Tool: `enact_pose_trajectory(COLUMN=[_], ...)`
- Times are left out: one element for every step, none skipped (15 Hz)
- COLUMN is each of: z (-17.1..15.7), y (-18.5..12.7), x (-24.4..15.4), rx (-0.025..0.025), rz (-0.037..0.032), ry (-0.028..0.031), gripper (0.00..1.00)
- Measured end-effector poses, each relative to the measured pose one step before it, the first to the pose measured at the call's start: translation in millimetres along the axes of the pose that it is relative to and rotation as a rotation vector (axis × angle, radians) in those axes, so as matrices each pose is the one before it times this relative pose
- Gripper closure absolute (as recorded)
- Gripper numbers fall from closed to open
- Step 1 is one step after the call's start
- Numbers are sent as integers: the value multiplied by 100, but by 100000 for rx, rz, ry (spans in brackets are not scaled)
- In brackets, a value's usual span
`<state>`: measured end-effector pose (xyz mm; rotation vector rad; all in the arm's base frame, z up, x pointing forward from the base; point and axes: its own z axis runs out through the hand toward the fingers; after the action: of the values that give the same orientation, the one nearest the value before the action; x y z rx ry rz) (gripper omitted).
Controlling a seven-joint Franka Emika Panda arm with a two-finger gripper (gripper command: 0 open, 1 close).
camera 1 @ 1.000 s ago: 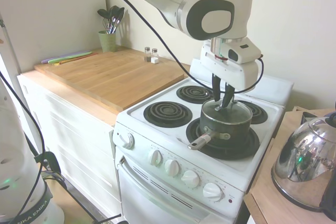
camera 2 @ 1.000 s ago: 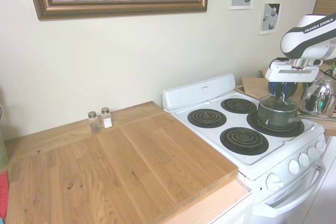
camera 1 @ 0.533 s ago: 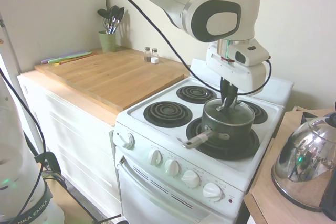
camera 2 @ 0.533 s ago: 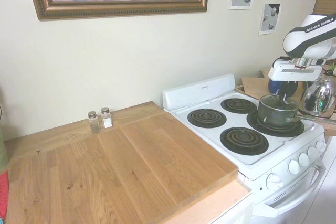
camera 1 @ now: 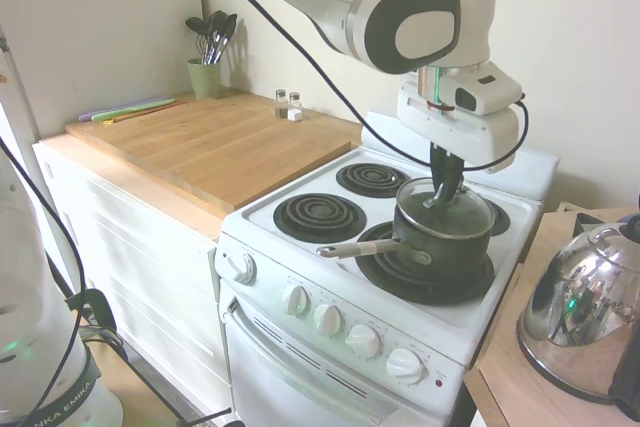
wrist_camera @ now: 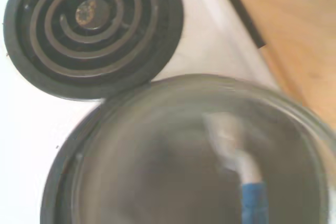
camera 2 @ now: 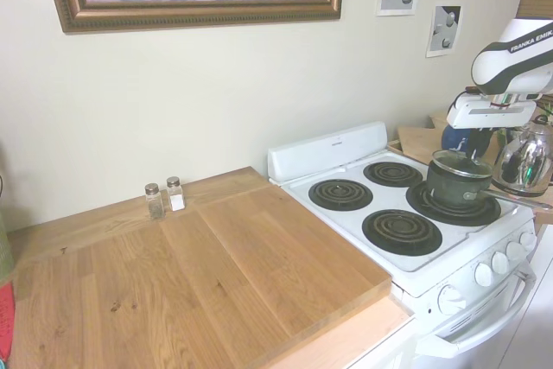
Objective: Uncover the lid of the pot
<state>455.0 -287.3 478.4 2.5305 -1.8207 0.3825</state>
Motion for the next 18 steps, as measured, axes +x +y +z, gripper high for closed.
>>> enact_pose_trajectory(z=[-945, -1062, -1180, -1239, -1234, -1186, -1204, -1013, -771, -622, -436, -602, -584, -606, -556, -426, -227, -103], y=[-63, -396, -719, -962, -1196, -1533, -1672, -1867, -1659, -1454, -1448, -1693, -2055, -2272, -2397, -2148, -2030, -2040], x=[-1061, -1546, -1915, -2168, -2570, -2743, -2796, -2953, -2637, -2293, -1978, -1995, -2027, -2009, -1995, -1657, -1404, -1138], rx=[-562, -492, -462, -725, -1256, -1544, -1496, -1949, -1882, -1903, -1733, -1772, -2064, -2170, -2161, -2177, -2341, -1692], rz=[-1235, -1544, -1798, -1813, -1950, -1666, -1241, -1842, -1214, -1614, -2480, -3219, -3208, -2571, -1966, -1512, -1697, -2393], ry=[2042, 2062, 1726, 1771, 1908, 2236, 1816, 2272, 2226, 1535, 327, 100, 229, 704, 1076, 769, 378, -862], gripper=[100, 100, 100, 100, 100, 100, 100, 100, 100, 100, 100, 100, 100, 100, 100, 100, 100, 100])
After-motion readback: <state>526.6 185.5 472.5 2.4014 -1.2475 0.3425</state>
